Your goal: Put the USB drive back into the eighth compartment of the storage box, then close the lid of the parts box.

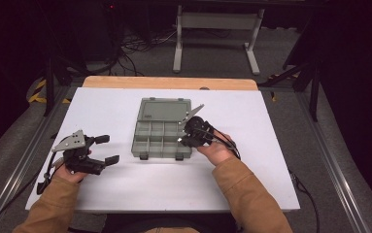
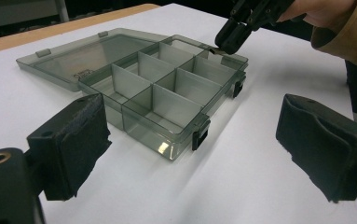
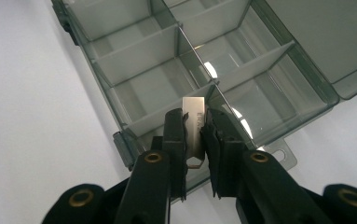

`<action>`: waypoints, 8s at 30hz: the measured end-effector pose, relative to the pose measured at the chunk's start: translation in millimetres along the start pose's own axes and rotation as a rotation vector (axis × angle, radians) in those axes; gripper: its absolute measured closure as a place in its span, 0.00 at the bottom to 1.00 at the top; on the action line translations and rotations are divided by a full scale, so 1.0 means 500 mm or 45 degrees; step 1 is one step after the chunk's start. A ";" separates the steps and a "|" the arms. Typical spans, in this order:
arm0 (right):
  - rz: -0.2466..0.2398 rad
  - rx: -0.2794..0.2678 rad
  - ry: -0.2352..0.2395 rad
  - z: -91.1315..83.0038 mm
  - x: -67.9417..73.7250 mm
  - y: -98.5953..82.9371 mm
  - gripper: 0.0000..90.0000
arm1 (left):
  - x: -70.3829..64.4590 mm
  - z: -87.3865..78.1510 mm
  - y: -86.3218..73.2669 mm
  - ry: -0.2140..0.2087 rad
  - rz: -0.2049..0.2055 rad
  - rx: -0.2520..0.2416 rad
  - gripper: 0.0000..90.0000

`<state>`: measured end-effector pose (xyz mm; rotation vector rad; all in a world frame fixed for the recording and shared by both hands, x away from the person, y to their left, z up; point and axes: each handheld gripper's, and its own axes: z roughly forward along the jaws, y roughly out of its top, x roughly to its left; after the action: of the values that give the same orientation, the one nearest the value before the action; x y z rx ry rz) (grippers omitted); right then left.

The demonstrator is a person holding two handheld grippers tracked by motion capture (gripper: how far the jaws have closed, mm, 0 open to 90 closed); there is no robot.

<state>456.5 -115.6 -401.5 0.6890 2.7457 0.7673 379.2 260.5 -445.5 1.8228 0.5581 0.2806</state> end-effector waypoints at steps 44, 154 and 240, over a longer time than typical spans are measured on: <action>0.016 0.129 0.027 0.040 -0.007 -0.002 0.87 | 0.000 0.001 0.000 -0.004 -0.002 0.002 0.11; 0.162 -0.072 -0.164 0.054 -0.247 0.002 1.00 | 0.247 0.249 0.122 0.367 -0.213 0.557 1.00; 0.183 -0.022 -0.172 0.123 -0.248 -0.001 1.00 | 0.262 0.301 0.084 0.306 -0.295 0.622 1.00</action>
<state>583.4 -149.9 -444.4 0.9078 2.5874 0.7432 570.4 192.0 -465.1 2.1794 1.0712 0.2179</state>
